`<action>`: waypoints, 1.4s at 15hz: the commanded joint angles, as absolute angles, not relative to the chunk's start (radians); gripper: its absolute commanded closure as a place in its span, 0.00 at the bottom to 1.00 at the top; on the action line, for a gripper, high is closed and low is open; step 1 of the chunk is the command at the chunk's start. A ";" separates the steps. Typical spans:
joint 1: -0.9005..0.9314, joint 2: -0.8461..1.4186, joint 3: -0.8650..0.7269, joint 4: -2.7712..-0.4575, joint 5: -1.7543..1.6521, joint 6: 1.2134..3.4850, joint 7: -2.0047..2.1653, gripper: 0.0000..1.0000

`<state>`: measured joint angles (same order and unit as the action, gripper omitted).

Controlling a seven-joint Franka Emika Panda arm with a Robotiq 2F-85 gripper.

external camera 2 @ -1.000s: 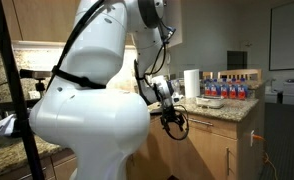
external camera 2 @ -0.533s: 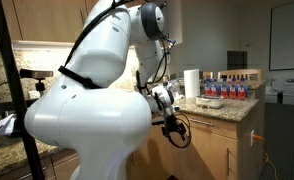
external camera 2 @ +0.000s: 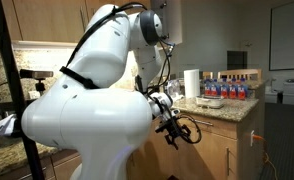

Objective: Open the top drawer

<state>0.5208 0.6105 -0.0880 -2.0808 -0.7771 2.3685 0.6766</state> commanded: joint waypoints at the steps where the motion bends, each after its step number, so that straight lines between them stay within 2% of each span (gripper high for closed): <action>1: 0.506 0.617 -0.088 -2.109 -0.966 2.307 0.671 0.00; 5: 0.476 0.633 -0.063 -2.167 -1.270 2.318 0.727 0.00; 6: 0.537 0.637 -0.126 -2.192 -1.327 2.361 0.745 0.00; 11: 0.615 0.589 -0.196 -2.320 -1.748 2.411 0.957 0.00; 12: 0.433 0.636 -0.017 -2.249 -1.672 2.319 0.873 0.00; 21: 0.456 0.606 -0.033 -2.286 -1.756 2.319 0.916 0.00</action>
<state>0.6068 0.6239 -0.1827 -2.2834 -1.7194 2.3975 0.9337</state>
